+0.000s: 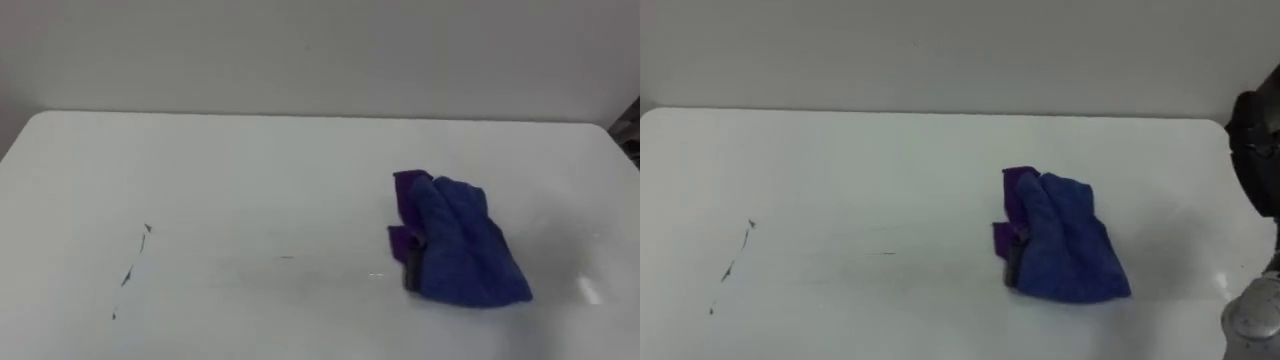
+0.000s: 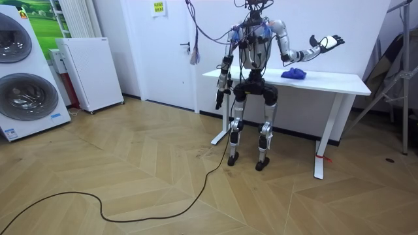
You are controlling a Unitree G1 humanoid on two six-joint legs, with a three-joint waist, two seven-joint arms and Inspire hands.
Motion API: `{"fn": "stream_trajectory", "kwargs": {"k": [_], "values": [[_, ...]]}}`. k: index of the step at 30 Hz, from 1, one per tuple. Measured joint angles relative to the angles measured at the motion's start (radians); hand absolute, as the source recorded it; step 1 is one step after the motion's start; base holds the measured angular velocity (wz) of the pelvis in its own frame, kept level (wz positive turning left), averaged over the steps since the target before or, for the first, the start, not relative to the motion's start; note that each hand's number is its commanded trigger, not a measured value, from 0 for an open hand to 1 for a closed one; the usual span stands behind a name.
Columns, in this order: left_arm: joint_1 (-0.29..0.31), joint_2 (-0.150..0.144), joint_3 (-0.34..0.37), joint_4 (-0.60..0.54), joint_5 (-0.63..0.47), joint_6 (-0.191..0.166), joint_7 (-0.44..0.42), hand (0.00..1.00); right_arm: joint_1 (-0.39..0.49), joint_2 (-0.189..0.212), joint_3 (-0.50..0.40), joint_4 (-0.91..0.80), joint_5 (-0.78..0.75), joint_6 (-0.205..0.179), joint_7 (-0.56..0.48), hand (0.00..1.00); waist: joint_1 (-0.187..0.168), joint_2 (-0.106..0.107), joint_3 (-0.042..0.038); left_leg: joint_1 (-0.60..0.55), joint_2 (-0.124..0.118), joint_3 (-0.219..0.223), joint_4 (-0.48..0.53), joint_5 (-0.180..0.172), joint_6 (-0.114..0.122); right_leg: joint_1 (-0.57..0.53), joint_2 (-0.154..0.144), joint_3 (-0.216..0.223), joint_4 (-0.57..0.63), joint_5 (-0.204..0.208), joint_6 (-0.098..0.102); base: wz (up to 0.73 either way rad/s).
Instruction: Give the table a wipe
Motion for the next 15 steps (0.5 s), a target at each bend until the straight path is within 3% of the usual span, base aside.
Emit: {"fn": "stream_trajectory", "kwargs": {"k": [7,8,10,15], "values": [[0.005,0.001,0.036,0.0,0.006,0.004,0.004,0.0,0.057,-0.001,-0.056,0.13,0.113,0.004,-0.044,0.0,-0.026,-0.009,-0.0011,0.006,0.002,0.024,-0.005,0.0,0.0,-0.01,0.005,0.026,0.001,0.0,-0.001,-0.11],[0.004,0.002,0.042,-0.002,0.008,0.004,0.005,0.0,0.058,-0.001,-0.071,0.194,0.153,0.006,-0.044,0.0,-0.028,-0.015,-0.0047,0.009,0.002,0.028,-0.005,0.0,0.0,-0.01,0.007,0.032,0.0,0.001,-0.001,-0.12],[0.006,0.002,0.063,-0.007,0.008,0.012,0.005,0.0,0.073,-0.001,-0.091,0.242,0.219,0.03,-0.046,0.0,-0.028,-0.016,-0.0045,0.015,0.004,0.039,-0.012,0.0,0.0,-0.011,0.011,0.049,0.002,0.001,-0.002,-0.17],[0.011,0.018,0.081,-0.006,-0.001,0.036,0.019,0.0,0.086,-0.011,-0.152,0.513,0.479,0.046,-0.108,0.0,-0.044,-0.019,-0.0074,0.019,0.006,0.049,-0.015,-0.001,-0.001,-0.012,0.014,0.057,0.001,0.003,-0.003,-0.04]]}}
